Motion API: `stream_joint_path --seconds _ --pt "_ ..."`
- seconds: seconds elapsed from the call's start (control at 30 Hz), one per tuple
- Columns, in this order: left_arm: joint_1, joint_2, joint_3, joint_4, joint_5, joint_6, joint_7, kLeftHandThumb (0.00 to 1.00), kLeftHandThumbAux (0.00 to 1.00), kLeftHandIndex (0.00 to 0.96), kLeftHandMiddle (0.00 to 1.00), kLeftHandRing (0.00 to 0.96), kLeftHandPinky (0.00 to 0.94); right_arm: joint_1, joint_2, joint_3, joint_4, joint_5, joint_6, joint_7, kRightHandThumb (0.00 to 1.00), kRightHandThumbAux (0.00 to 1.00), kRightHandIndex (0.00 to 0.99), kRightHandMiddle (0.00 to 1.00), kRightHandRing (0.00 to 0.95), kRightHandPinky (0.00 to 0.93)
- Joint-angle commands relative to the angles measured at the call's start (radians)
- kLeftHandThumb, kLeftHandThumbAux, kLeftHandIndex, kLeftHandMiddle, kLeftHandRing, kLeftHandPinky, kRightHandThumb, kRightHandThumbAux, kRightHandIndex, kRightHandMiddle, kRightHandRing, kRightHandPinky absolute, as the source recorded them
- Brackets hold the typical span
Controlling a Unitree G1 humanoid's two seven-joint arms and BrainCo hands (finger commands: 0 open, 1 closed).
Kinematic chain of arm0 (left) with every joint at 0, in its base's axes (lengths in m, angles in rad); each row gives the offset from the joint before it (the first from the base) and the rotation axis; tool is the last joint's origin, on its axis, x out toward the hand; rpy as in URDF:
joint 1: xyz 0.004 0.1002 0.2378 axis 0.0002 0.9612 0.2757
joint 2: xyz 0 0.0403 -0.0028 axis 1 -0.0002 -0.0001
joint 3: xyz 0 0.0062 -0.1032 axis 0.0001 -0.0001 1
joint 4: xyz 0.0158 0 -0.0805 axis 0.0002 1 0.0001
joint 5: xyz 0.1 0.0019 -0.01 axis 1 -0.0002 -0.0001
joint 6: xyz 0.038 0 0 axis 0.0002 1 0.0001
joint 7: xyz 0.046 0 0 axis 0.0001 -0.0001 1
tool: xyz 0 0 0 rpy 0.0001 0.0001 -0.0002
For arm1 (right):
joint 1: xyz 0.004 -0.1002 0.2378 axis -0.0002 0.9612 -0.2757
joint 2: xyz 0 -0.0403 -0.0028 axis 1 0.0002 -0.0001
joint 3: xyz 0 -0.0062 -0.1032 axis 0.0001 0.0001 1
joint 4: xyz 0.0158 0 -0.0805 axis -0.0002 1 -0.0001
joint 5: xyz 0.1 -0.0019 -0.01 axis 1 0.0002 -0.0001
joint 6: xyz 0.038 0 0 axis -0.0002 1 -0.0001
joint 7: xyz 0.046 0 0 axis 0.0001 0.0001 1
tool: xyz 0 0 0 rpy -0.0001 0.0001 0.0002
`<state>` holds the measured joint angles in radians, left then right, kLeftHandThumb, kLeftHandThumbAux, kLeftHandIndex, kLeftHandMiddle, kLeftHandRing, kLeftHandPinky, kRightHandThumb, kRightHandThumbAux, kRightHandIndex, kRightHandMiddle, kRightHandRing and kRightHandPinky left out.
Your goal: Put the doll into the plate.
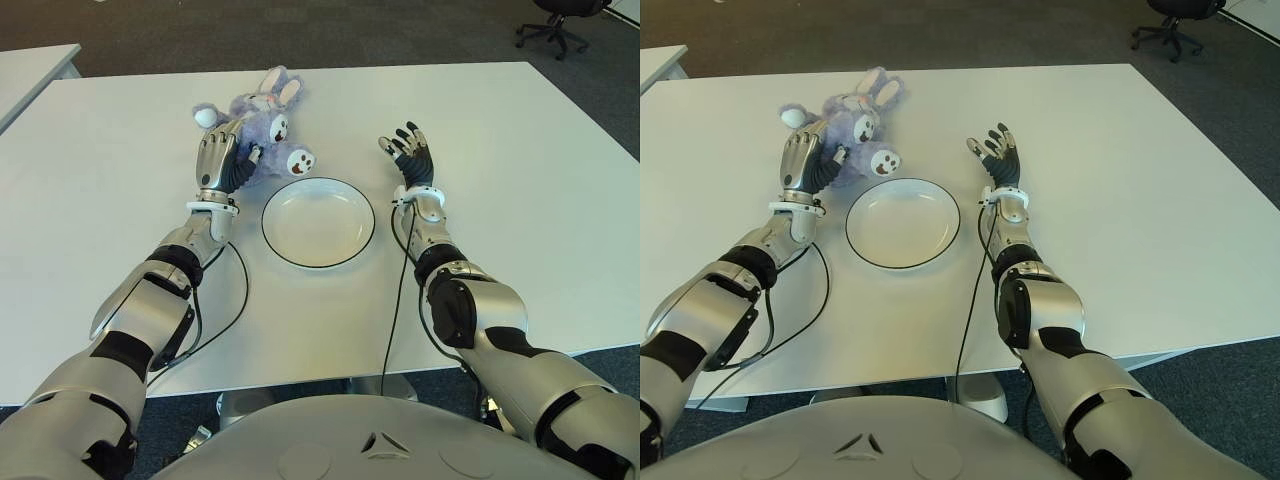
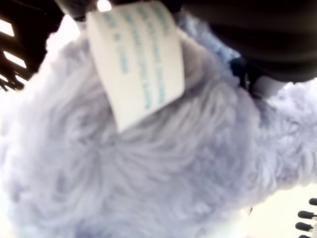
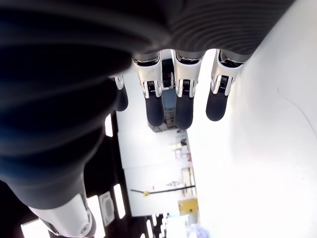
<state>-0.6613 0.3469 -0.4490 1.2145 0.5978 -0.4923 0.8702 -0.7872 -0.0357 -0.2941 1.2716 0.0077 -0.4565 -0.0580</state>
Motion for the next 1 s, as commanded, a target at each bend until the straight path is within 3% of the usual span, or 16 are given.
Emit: stream_joint_path --seconds 0.03,0.2,0.23,0.43,0.83,1.0 --pt "0.116 -0.036 -0.007 0.075 0.008 0.023 -0.029 0.692 0.307 0.252 0.327 0.338 0.392 0.118 0.024 -0.007 0.08 0.003 0.078 -0.006 0.226 0.77 0.059 0.14 0.129 0.148" --pt "0.117 -0.047 0.017 0.081 -0.007 0.021 -0.026 0.711 0.317 0.288 0.348 0.345 0.411 0.116 0.024 -0.006 0.08 0.002 0.079 -0.008 0.225 0.771 0.06 0.14 0.131 0.146" --pt "0.117 -0.049 0.022 0.082 -0.009 0.02 -0.023 0.726 0.323 0.329 0.388 0.371 0.478 0.116 0.023 -0.005 0.08 0.001 0.079 -0.008 0.232 0.768 0.06 0.14 0.131 0.145" --pt "0.118 -0.056 0.041 0.087 -0.012 0.0 0.008 0.761 0.315 0.451 0.509 0.551 0.653 0.117 0.023 -0.003 0.079 -0.001 0.075 -0.01 0.255 0.761 0.065 0.145 0.138 0.157" --pt "0.113 -0.067 0.063 0.095 -0.011 -0.015 0.063 0.768 0.308 0.65 0.697 0.707 0.727 0.117 0.024 0.001 0.078 -0.007 0.068 -0.022 0.295 0.794 0.071 0.153 0.153 0.178" --pt "0.114 -0.069 0.073 0.094 -0.014 -0.012 0.061 0.764 0.312 0.674 0.723 0.727 0.729 0.117 0.025 0.001 0.078 -0.006 0.066 -0.024 0.3 0.804 0.072 0.149 0.146 0.166"
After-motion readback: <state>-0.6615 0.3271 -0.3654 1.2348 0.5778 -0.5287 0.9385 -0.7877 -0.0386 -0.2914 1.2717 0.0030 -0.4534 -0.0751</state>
